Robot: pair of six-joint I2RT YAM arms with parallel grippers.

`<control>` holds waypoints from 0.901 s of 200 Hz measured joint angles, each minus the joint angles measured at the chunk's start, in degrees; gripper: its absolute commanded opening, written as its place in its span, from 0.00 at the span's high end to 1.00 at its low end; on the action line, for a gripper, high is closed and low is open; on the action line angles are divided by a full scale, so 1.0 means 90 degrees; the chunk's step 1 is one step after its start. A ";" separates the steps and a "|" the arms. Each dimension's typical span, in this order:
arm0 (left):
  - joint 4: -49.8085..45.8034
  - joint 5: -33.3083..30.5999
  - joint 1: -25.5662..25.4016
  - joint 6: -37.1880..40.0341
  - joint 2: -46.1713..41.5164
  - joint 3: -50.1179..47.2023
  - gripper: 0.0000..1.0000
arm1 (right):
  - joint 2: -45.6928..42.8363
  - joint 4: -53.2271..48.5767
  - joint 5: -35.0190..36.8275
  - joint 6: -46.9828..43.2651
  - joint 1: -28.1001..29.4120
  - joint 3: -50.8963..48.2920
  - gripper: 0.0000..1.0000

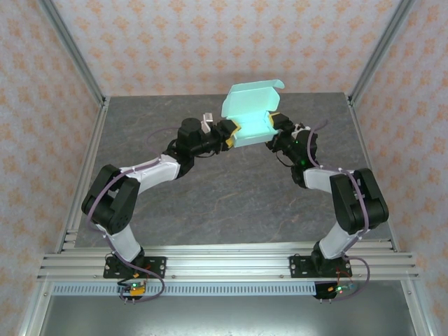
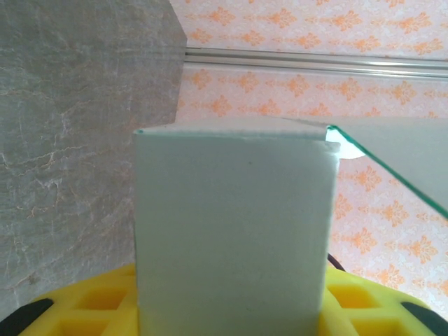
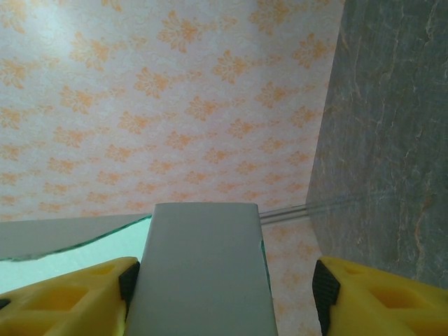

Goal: Fold the paper box

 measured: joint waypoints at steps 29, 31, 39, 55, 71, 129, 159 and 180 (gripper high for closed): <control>-0.0032 0.0000 0.0000 0.0002 0.0000 0.0000 0.70 | 0.0068 0.0158 0.0000 0.0051 0.0000 0.0000 0.41; -0.0032 -0.0002 0.0000 0.0002 0.0000 0.0000 0.70 | 0.0075 0.0170 -0.0002 0.0058 0.0000 0.0000 0.41; -0.0039 -0.0005 0.0000 0.0002 0.0000 0.0000 0.70 | 0.0092 0.0228 0.0000 0.0080 0.0000 0.0000 0.42; -0.0053 -0.0022 0.0000 0.0002 0.0000 0.0000 0.70 | 0.0136 0.0287 -0.0002 0.0107 0.0000 0.0000 0.48; -0.0078 -0.0022 -0.0002 0.0002 0.0000 0.0000 0.70 | 0.0146 0.0287 -0.0022 0.0073 0.0000 0.0000 0.52; -0.0260 -0.0046 0.0000 0.0112 0.0005 0.0000 0.70 | 0.0143 -0.0168 -0.0070 -0.0750 0.0049 0.0073 0.61; -0.0440 -0.0024 0.0010 0.0121 0.0136 0.0010 0.70 | -0.0012 -0.0828 0.0078 -0.1491 0.0109 0.0083 0.62; -0.0461 0.0007 0.0015 0.0121 0.0231 0.0010 0.70 | -0.0134 -0.1219 0.0180 -0.1885 0.0124 0.0083 0.56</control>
